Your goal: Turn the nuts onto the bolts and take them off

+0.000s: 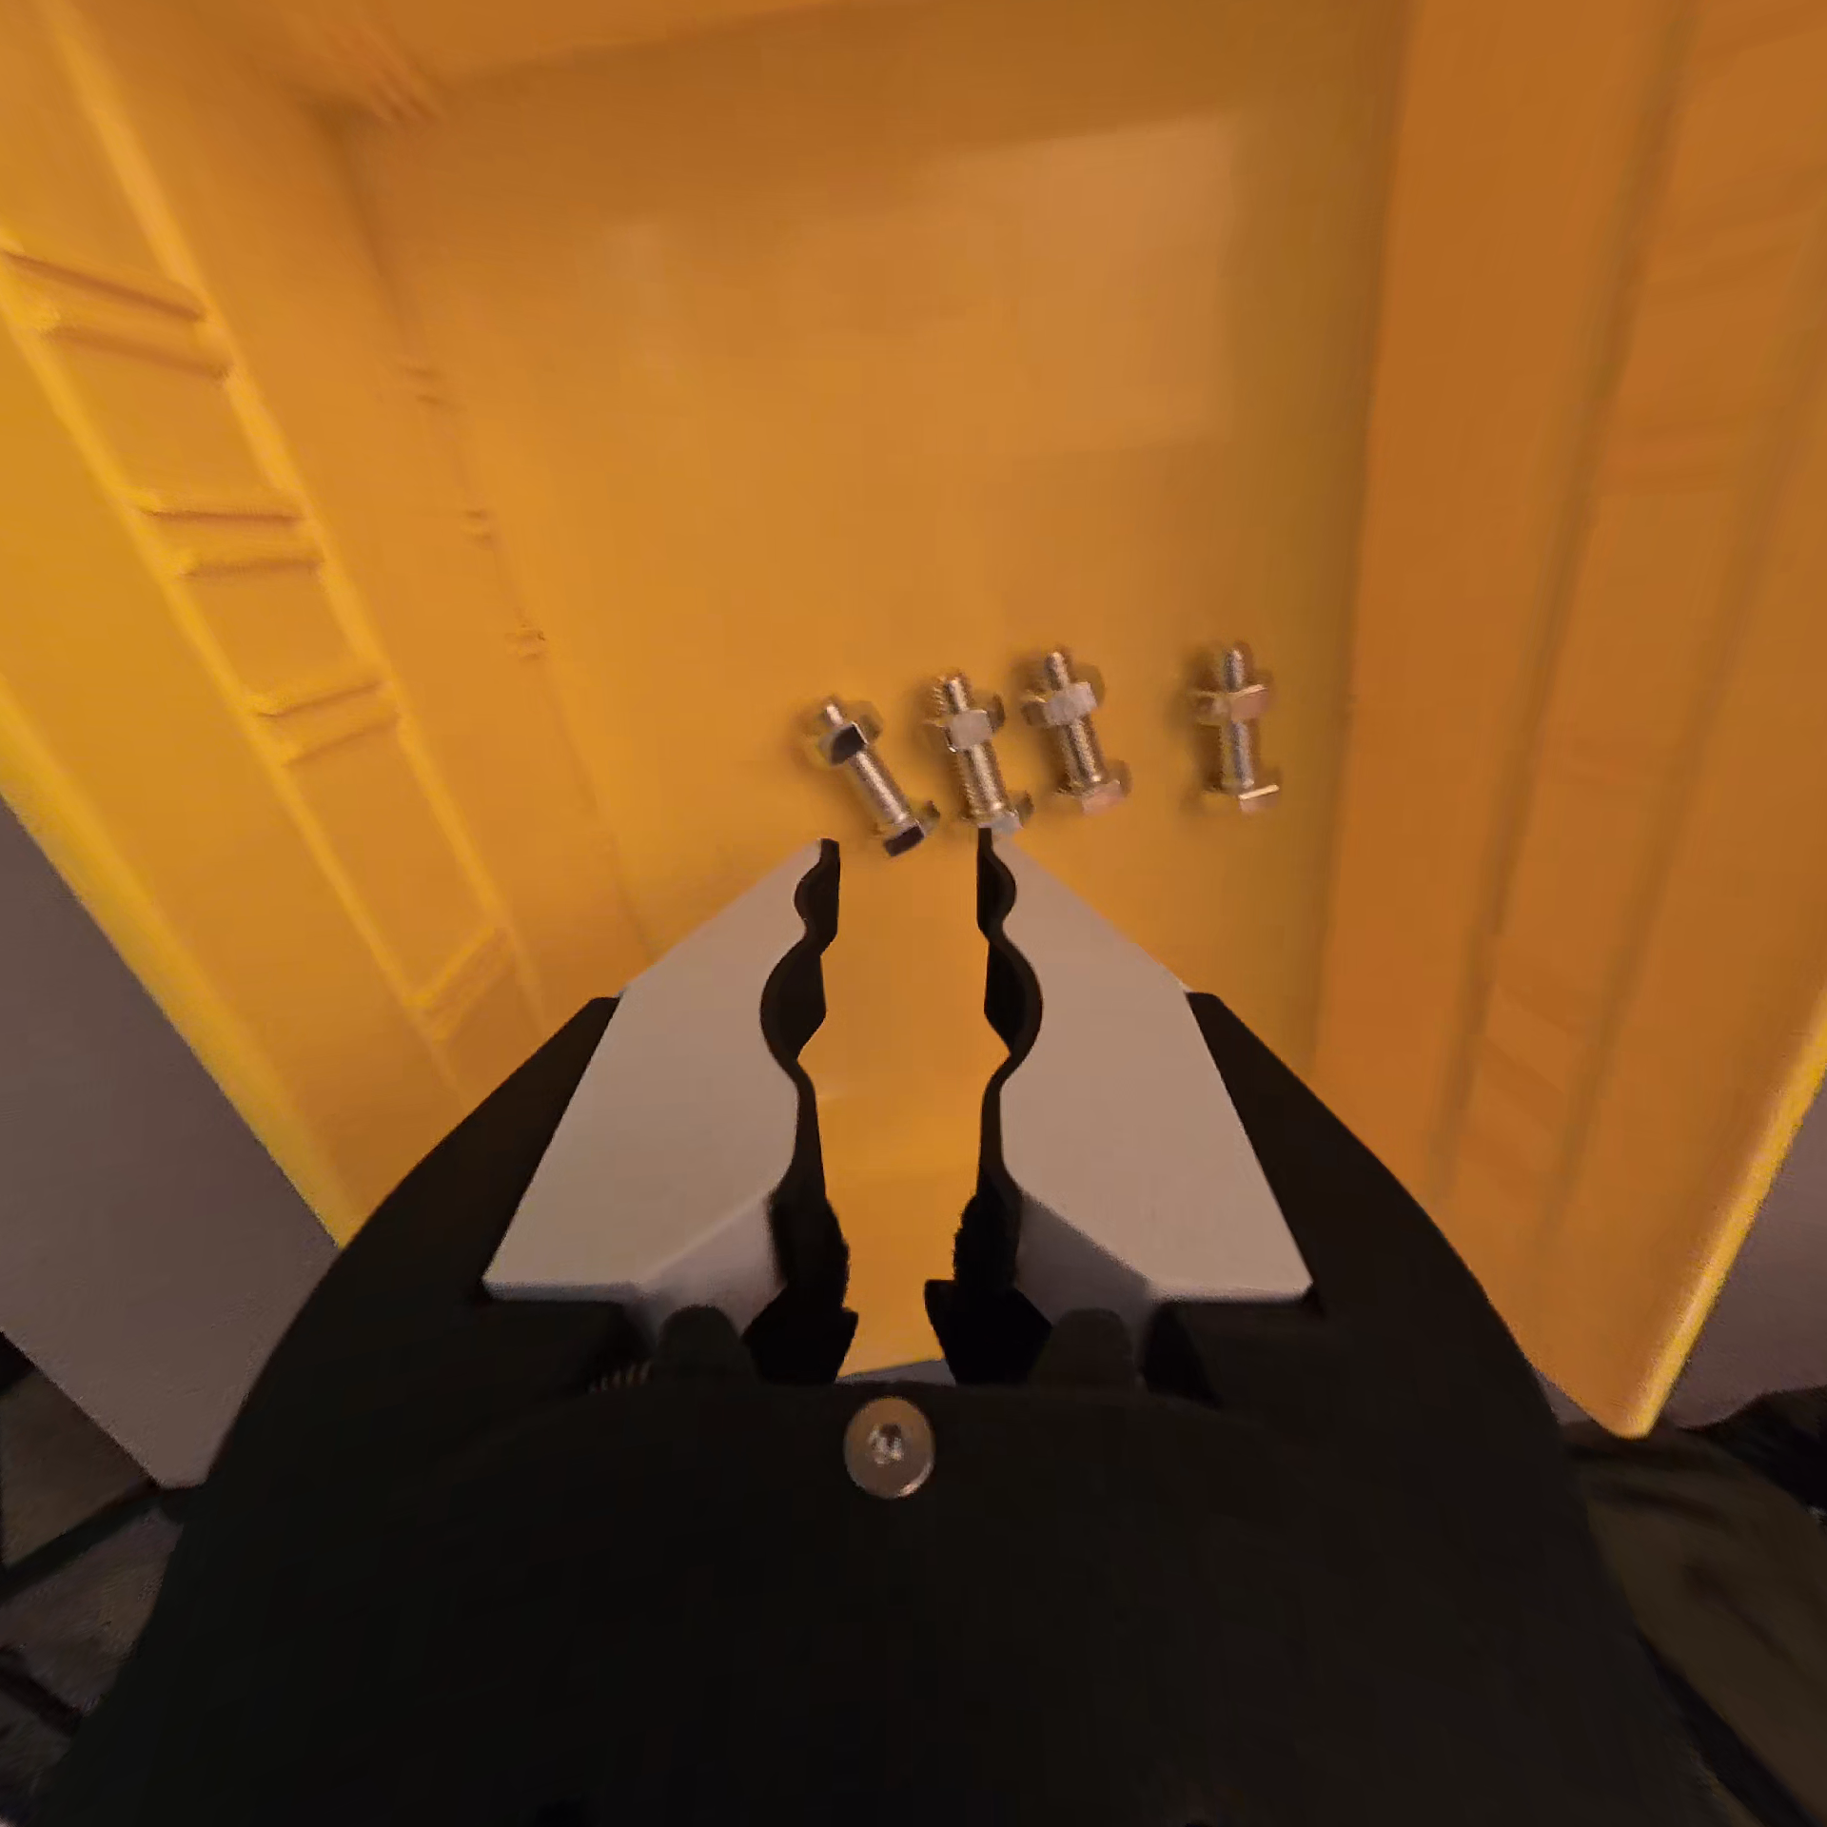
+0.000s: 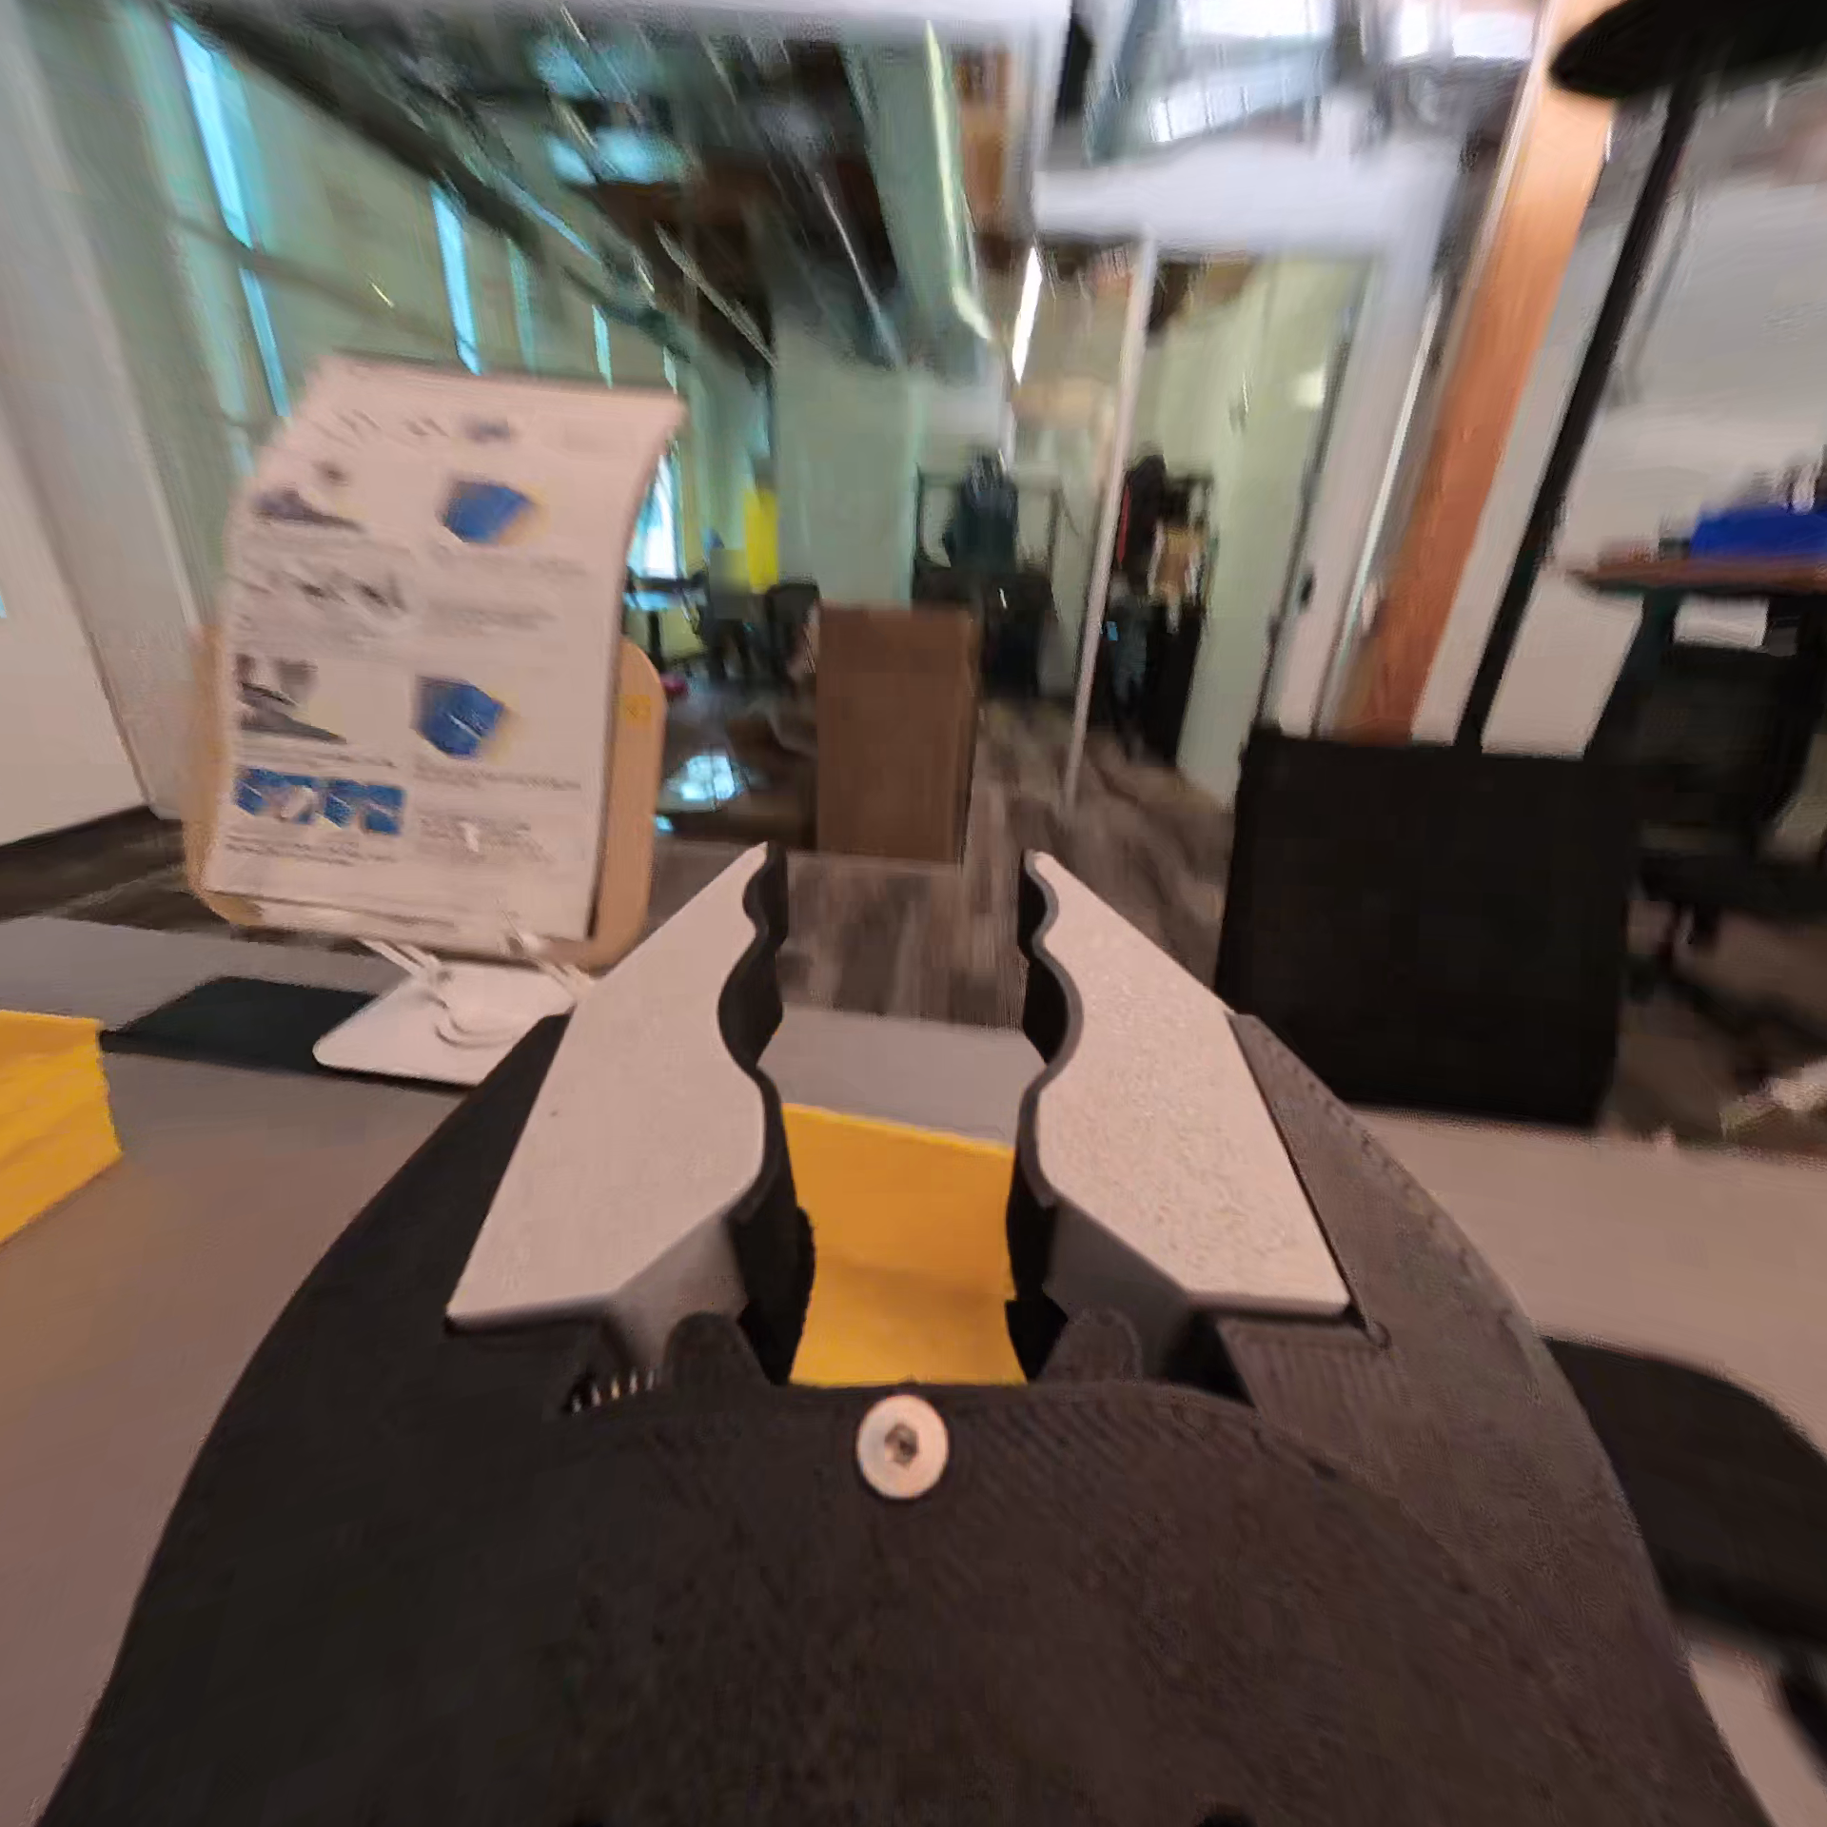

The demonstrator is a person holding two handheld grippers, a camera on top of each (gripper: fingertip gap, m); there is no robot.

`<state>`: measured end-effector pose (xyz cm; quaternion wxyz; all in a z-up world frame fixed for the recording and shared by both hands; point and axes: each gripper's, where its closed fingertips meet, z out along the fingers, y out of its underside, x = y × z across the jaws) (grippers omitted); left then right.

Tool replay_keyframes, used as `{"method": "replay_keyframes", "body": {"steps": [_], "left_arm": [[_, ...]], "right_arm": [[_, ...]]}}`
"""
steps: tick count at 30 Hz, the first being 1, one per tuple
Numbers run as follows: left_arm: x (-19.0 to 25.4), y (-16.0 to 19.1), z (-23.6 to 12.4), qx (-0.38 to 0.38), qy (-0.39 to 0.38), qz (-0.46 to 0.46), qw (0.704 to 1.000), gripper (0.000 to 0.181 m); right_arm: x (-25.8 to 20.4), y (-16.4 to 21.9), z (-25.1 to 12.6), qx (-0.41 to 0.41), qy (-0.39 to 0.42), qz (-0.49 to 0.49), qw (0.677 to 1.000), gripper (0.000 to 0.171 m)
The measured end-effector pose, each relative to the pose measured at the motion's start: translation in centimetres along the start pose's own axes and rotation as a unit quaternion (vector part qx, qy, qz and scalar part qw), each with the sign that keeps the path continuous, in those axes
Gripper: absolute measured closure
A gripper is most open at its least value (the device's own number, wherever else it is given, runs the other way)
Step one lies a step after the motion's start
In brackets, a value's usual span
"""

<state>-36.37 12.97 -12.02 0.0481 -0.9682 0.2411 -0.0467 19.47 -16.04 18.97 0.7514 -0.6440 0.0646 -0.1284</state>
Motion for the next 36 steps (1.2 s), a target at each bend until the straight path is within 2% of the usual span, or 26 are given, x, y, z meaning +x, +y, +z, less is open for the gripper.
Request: {"method": "replay_keyframes", "body": {"steps": [3, 8, 16, 22, 24, 27, 36], "left_arm": [[-0.4, 0.0, 0.8, -0.010, 0.006, -0.017, 1.000, 0.156], [-1.0, 0.2, 1.8, -0.029, 0.000, -0.021, 0.999, 0.160], [-1.2, 0.3, 2.4, -0.045, -0.010, 0.004, 0.999, 0.170], [-1.2, 0.4, 2.4, -0.048, -0.013, 0.012, 0.999, 0.169], [-0.9, 0.3, 2.5, -0.045, -0.002, 0.008, 0.999, 0.159], [-0.7, 0.9, 3.0, -0.066, 0.006, 0.005, 0.998, 0.166], [-0.9, 0.9, 3.2, -0.072, -0.006, 0.017, 0.997, 0.166]], "right_arm": [[-2.3, -1.6, -0.6, 0.015, -0.018, -0.021, 1.000, 0.128], [-5.3, -0.1, 0.4, -0.032, -0.066, -0.062, 0.995, 0.130], [-6.3, 2.8, 1.7, -0.108, -0.062, -0.127, 0.984, 0.130], [-7.2, 3.1, 1.9, -0.116, -0.074, -0.137, 0.981, 0.130], [-7.2, 3.1, 1.9, -0.117, -0.073, -0.139, 0.981, 0.130], [-7.4, 3.3, 2.0, -0.122, -0.076, -0.141, 0.980, 0.131], [-7.7, 4.0, 2.1, -0.139, -0.078, -0.154, 0.975, 0.131]]}}
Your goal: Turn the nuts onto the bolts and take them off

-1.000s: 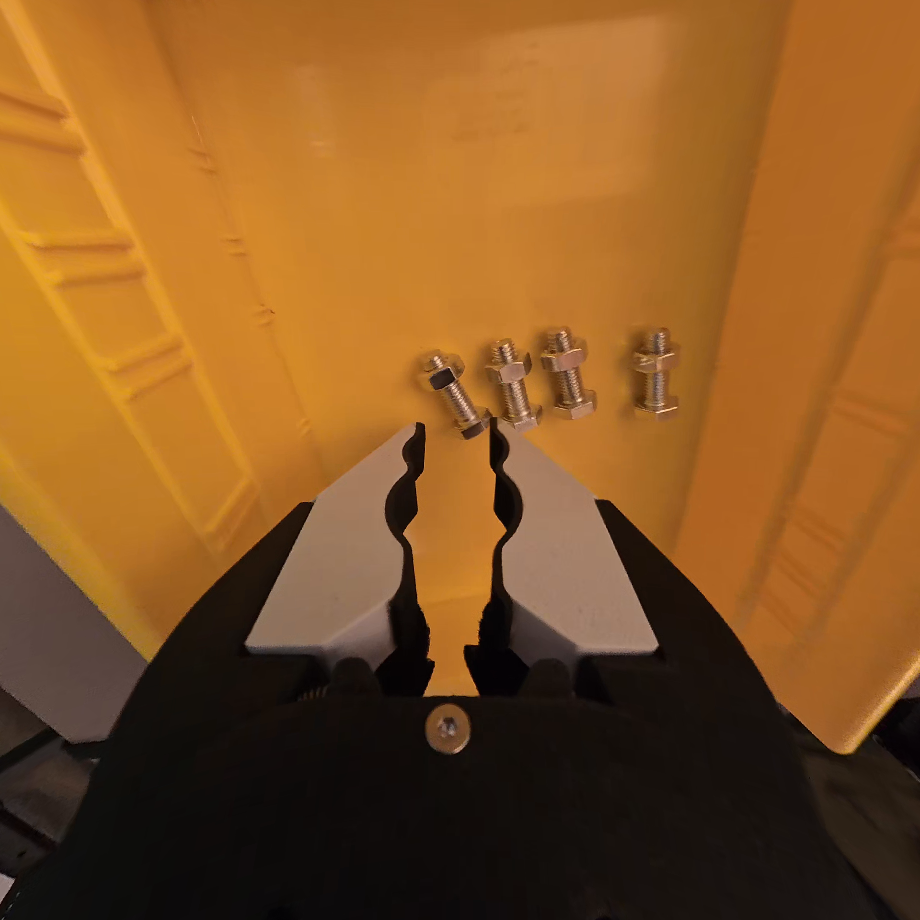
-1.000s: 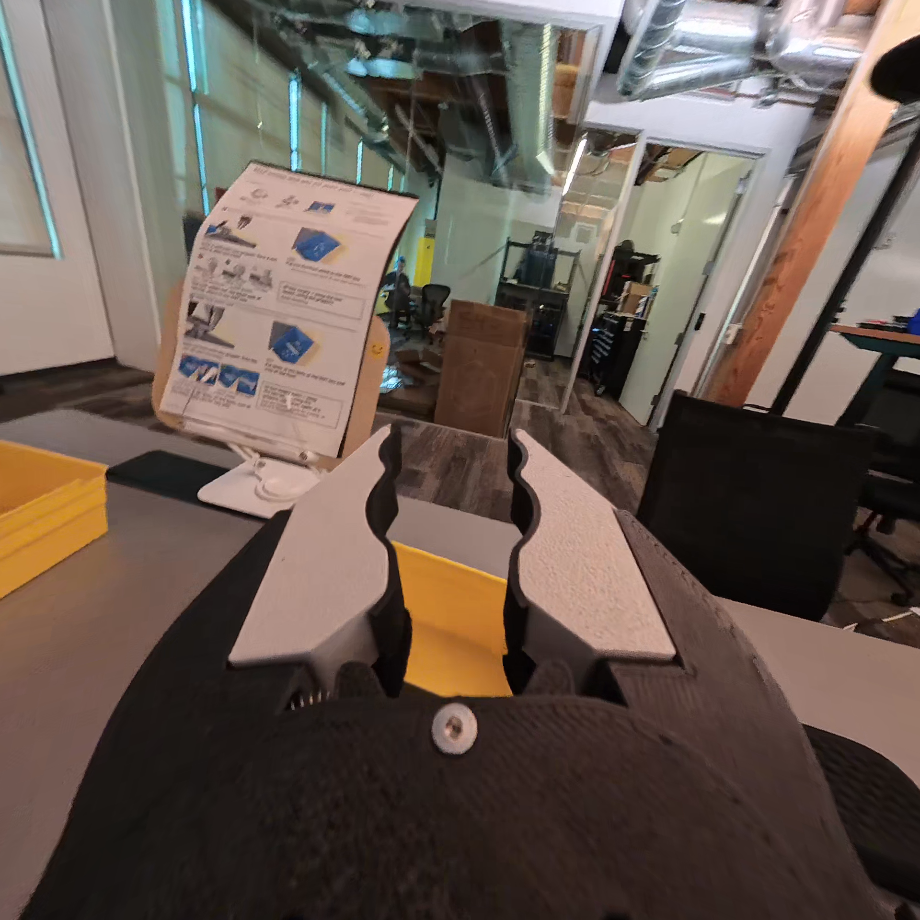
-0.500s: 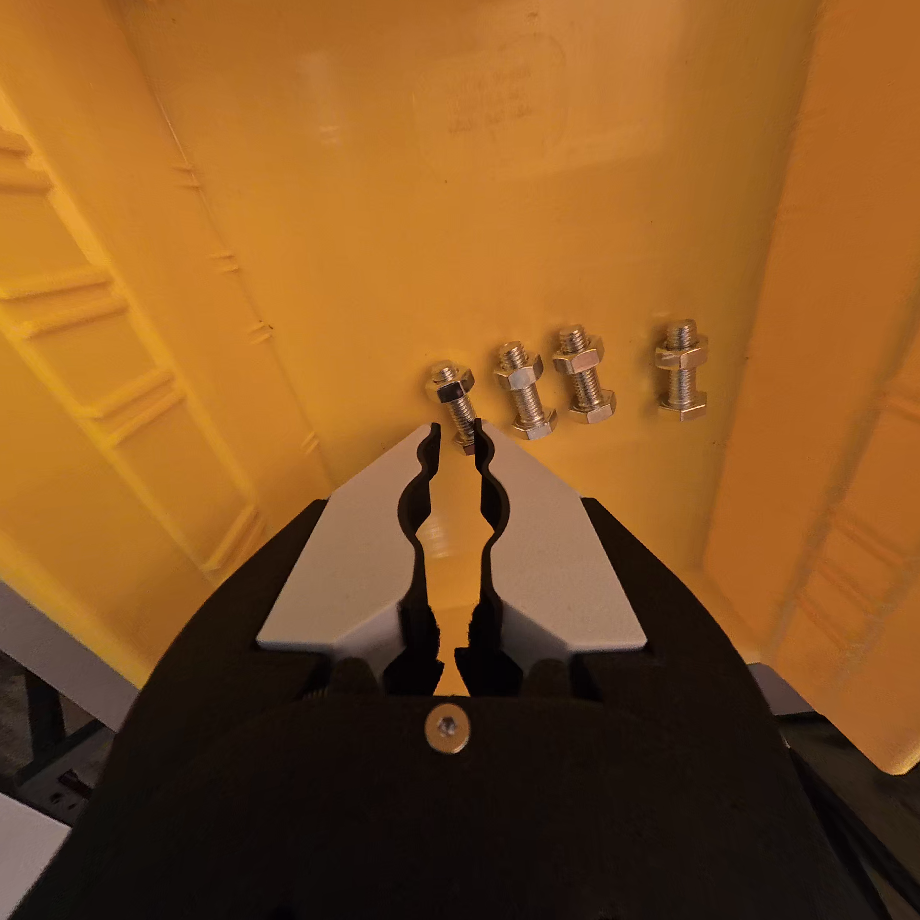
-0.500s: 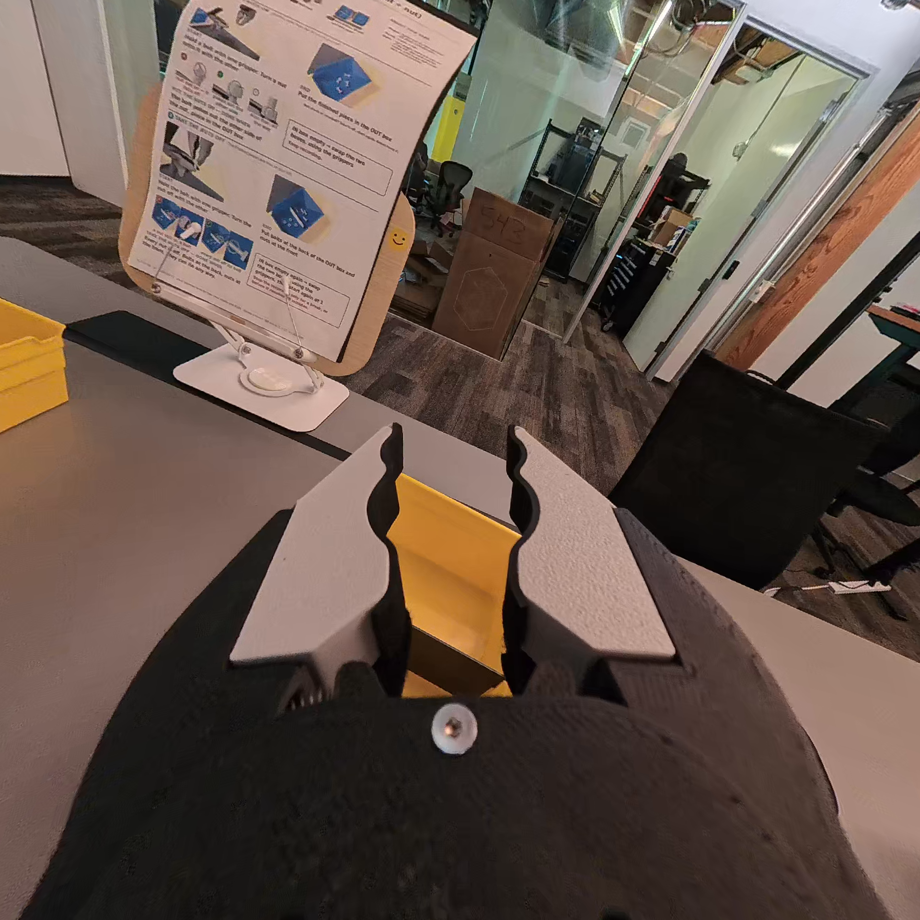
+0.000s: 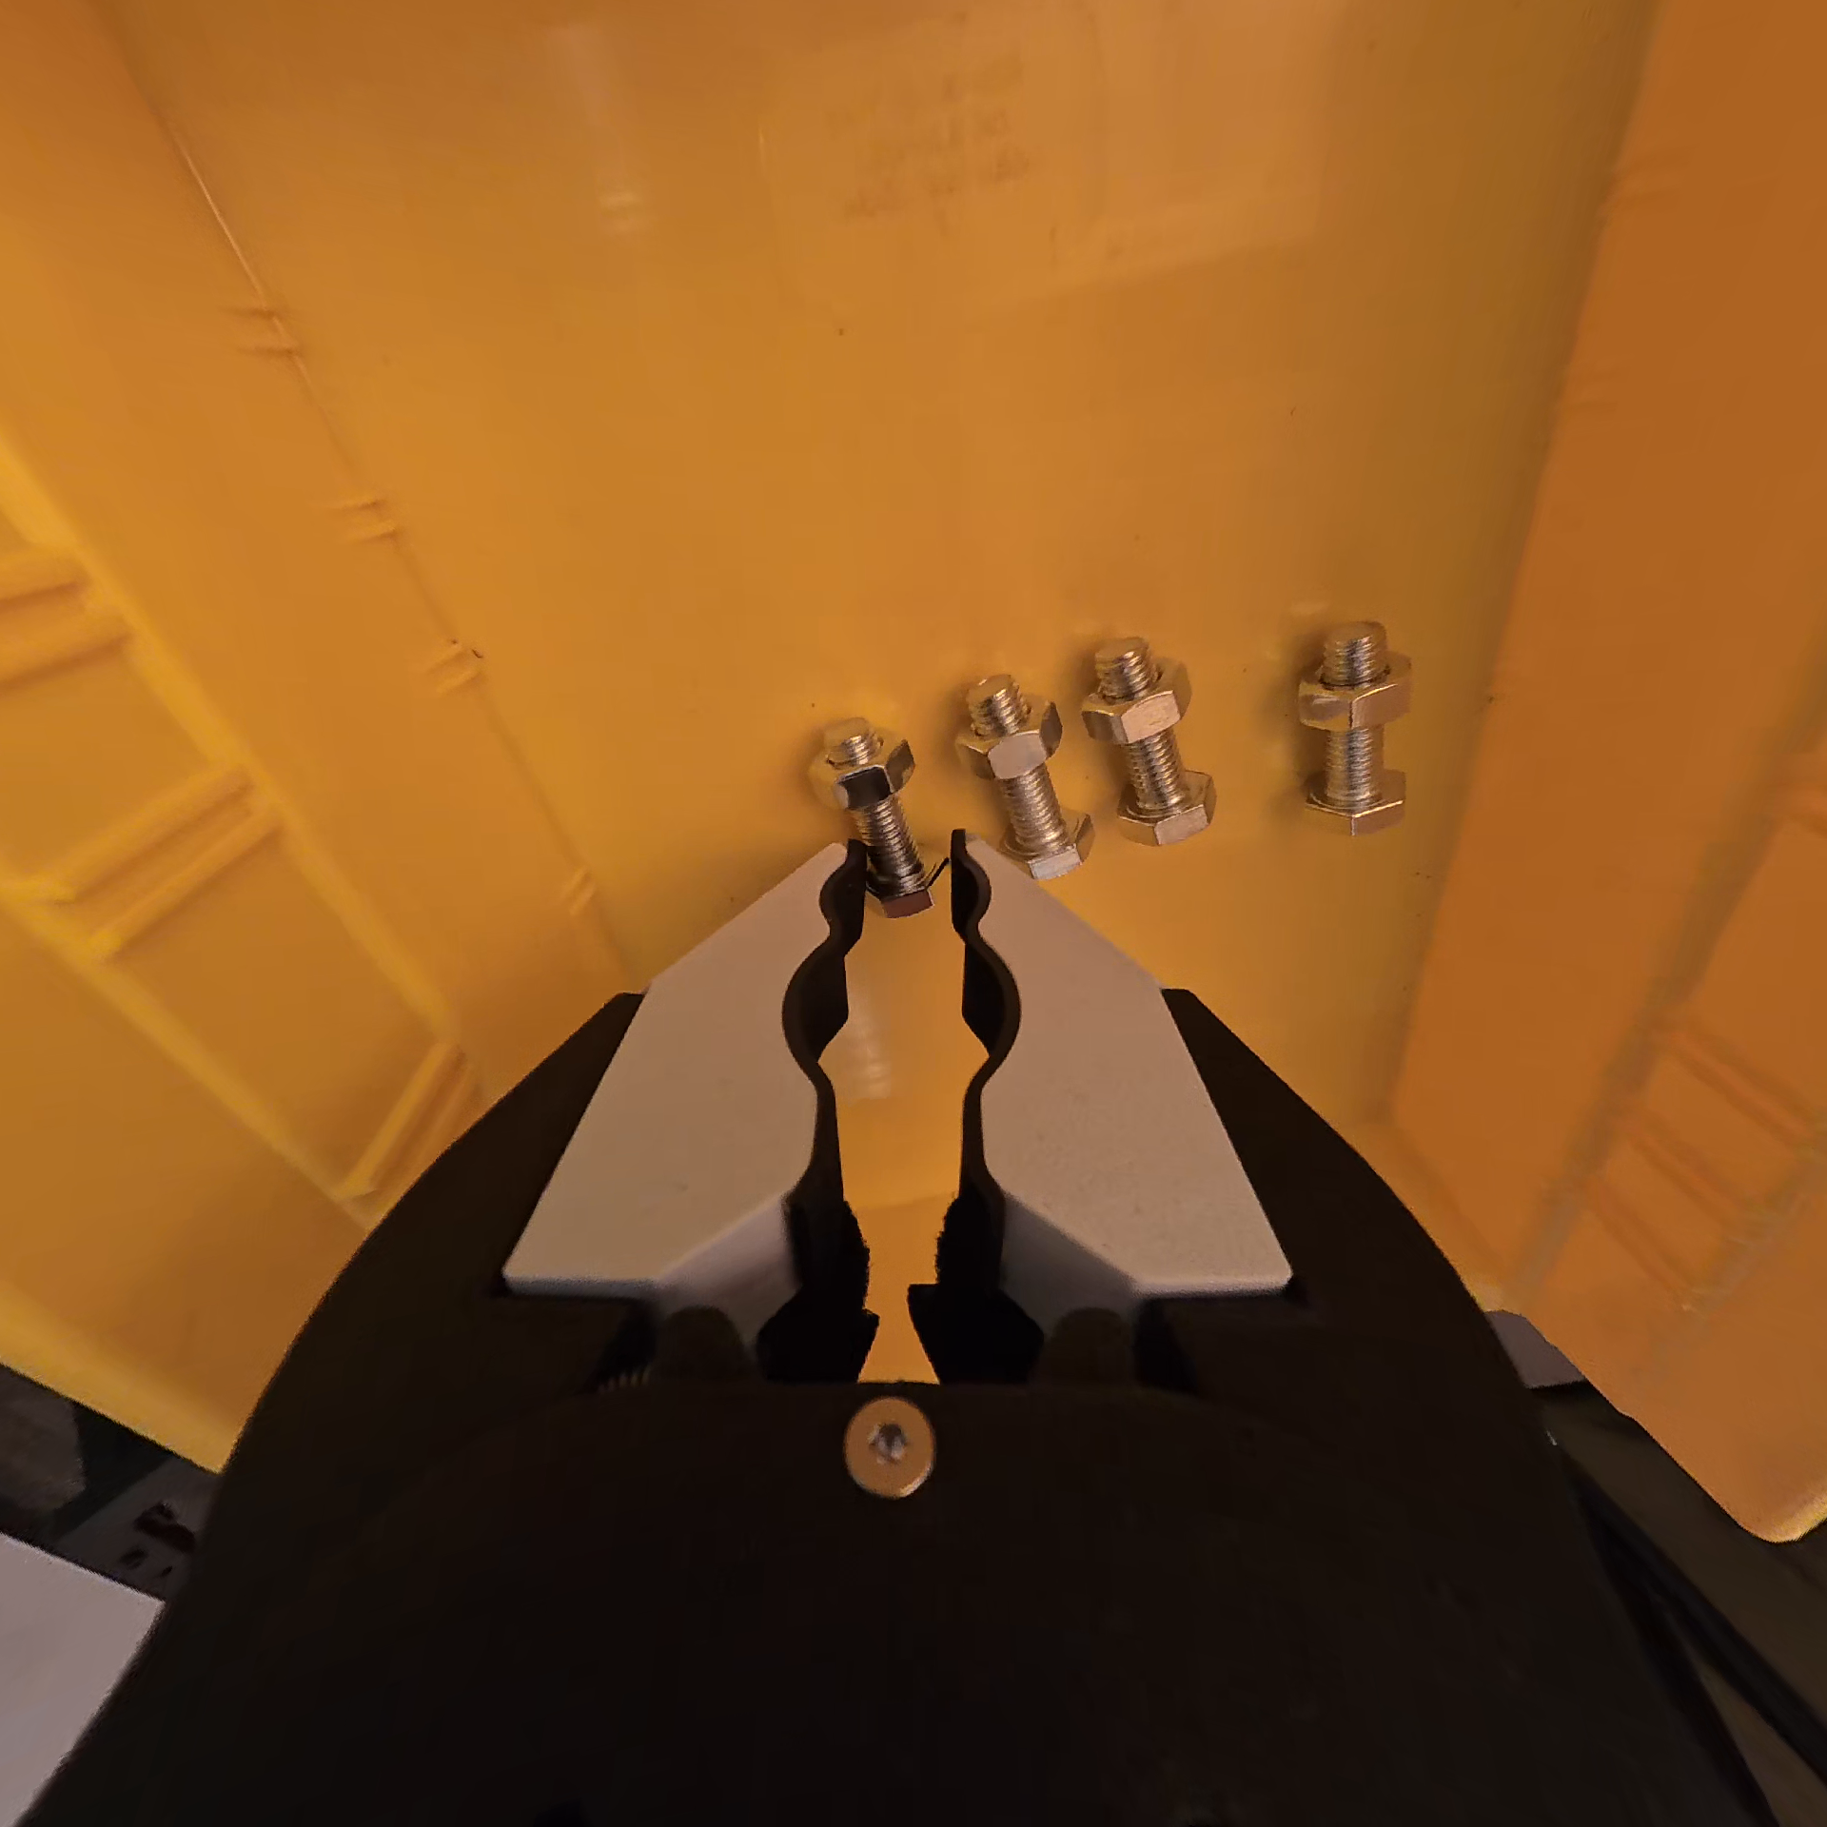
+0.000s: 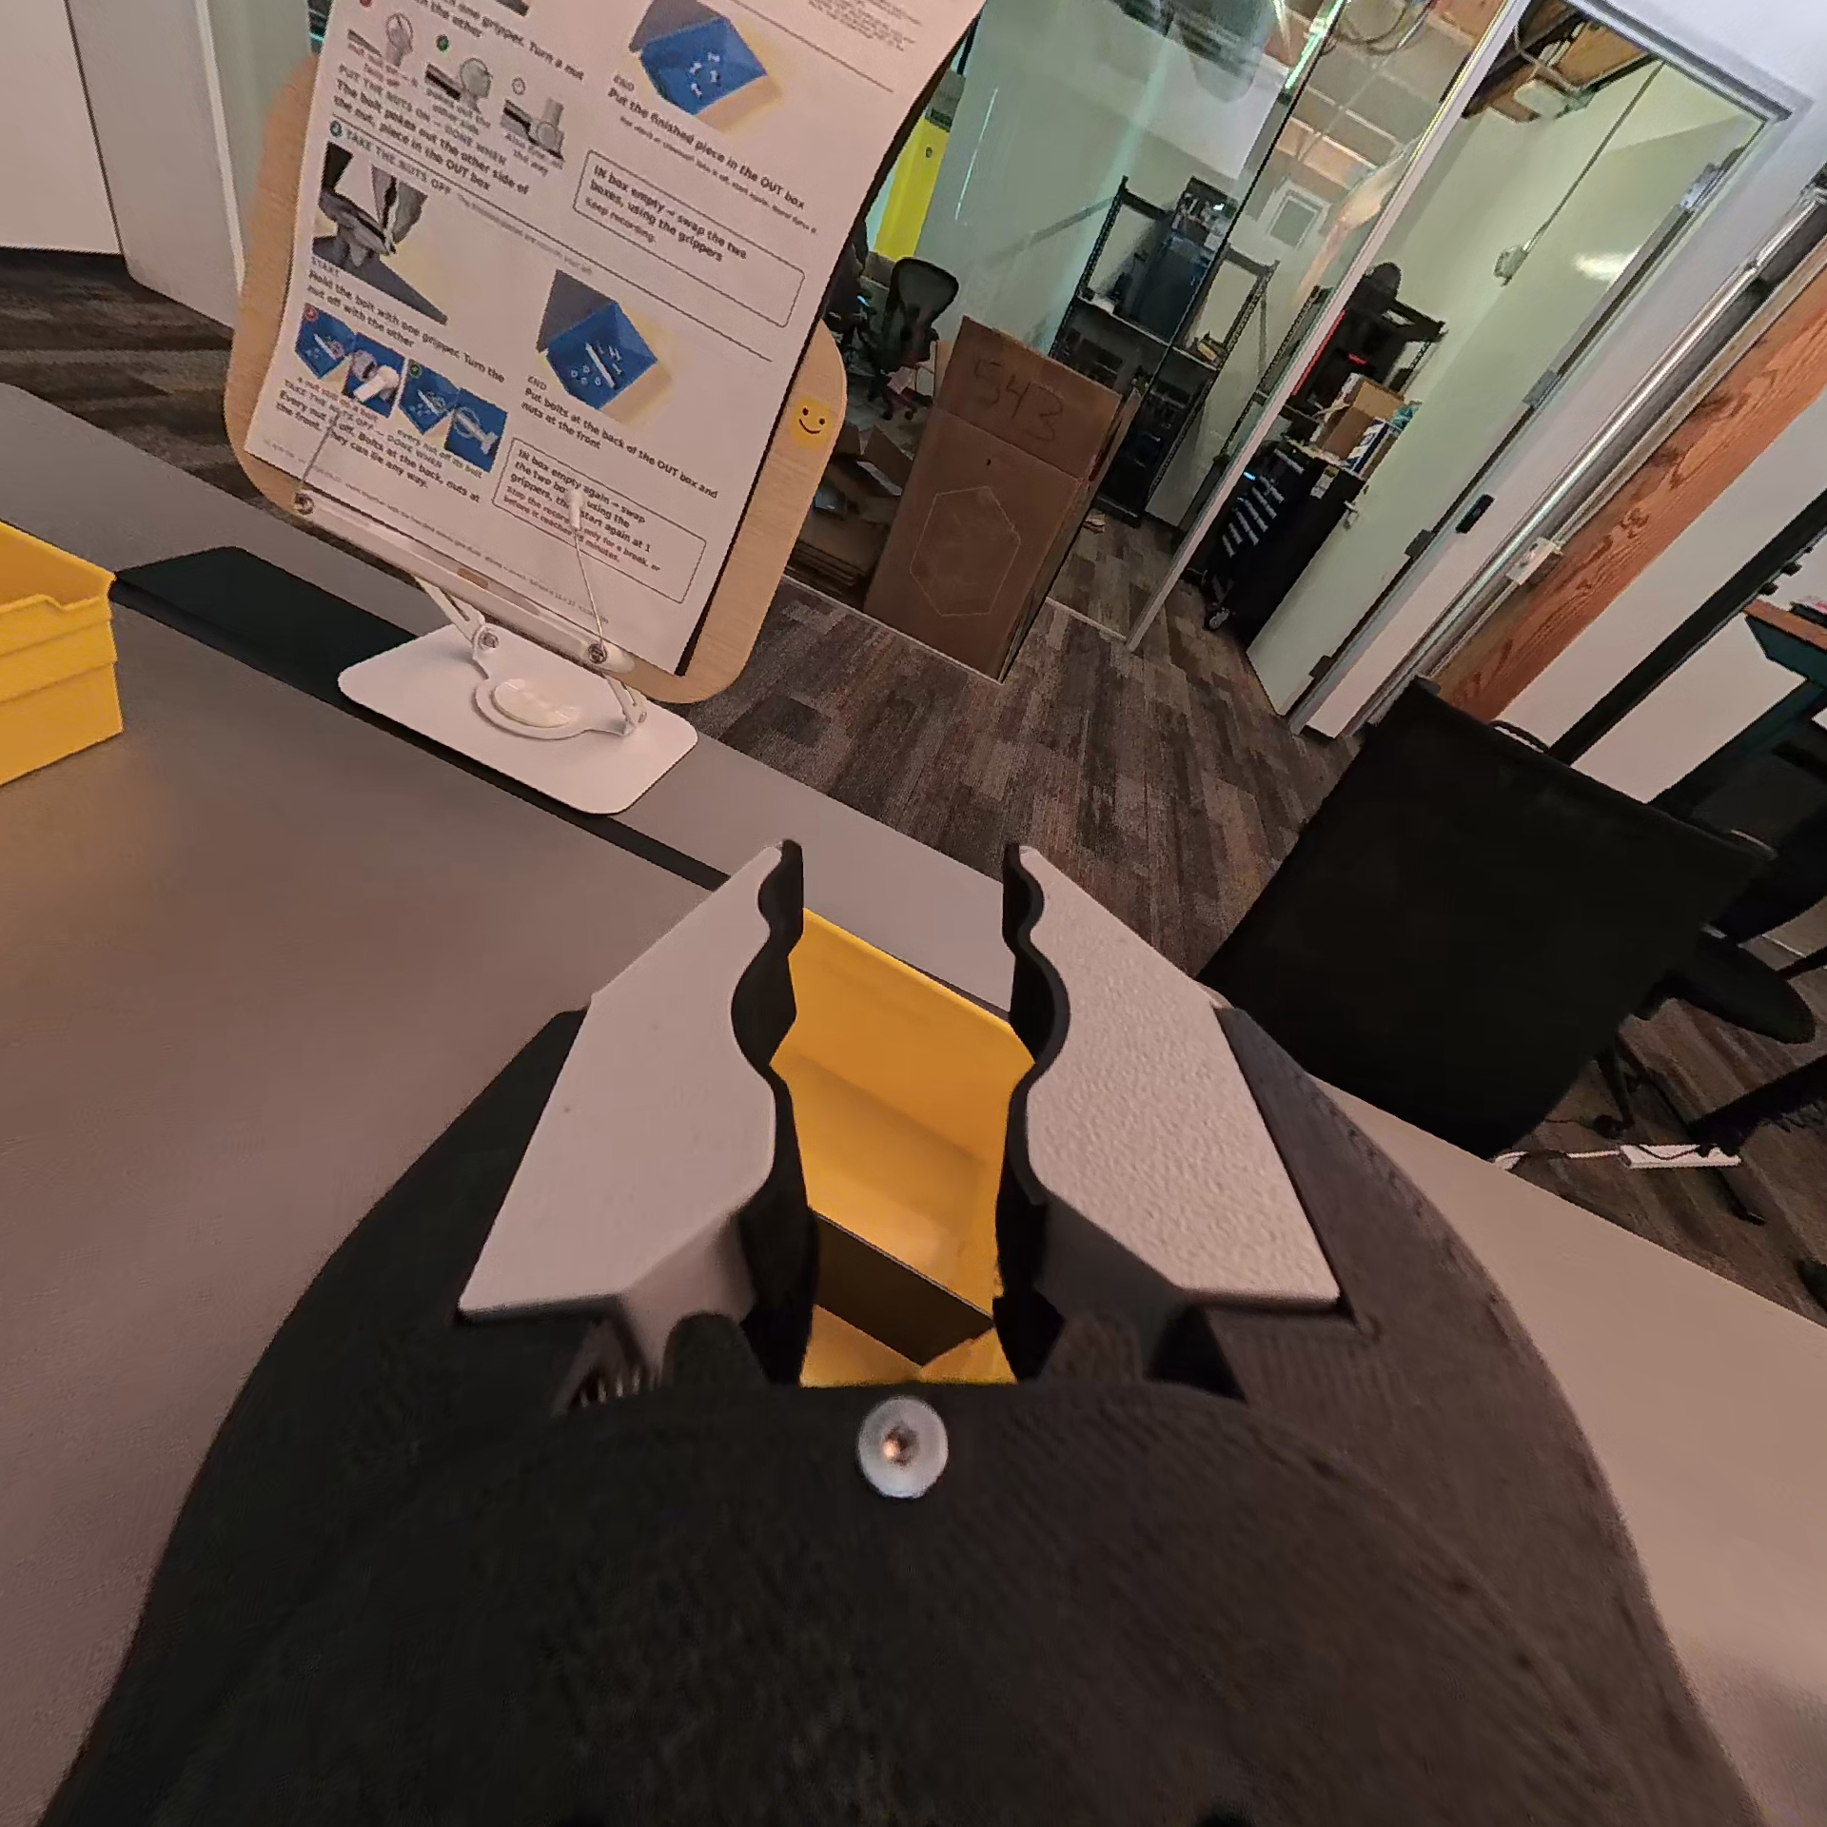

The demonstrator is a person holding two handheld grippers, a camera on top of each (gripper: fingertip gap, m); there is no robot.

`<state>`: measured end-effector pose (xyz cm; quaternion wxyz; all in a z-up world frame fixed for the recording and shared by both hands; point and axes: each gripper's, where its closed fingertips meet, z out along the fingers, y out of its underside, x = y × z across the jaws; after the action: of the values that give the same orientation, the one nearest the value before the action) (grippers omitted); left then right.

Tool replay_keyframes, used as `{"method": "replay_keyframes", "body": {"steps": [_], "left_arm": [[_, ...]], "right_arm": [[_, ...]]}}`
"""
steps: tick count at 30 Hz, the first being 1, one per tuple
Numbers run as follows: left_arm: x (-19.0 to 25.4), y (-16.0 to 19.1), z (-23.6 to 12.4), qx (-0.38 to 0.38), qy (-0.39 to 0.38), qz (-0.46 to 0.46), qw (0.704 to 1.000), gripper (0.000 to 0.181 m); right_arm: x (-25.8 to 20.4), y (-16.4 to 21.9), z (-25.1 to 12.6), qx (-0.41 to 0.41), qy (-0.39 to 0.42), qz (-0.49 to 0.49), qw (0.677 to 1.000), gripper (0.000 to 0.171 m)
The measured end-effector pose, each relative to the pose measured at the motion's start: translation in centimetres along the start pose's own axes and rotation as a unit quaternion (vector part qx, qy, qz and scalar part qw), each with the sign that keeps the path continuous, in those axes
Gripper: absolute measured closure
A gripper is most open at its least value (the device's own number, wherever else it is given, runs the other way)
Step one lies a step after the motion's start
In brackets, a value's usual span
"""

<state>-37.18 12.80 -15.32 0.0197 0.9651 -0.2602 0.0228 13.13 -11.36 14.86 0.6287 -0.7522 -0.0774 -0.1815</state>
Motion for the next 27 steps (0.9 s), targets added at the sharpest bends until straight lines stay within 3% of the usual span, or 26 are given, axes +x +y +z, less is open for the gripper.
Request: {"method": "replay_keyframes", "body": {"steps": [27], "left_arm": [[-0.8, 1.3, -0.1, -0.033, -0.037, 0.053, 0.997, 0.174]], "right_arm": [[-0.6, 1.3, 0.9, -0.044, -0.002, -0.037, 0.998, 0.132]]}}
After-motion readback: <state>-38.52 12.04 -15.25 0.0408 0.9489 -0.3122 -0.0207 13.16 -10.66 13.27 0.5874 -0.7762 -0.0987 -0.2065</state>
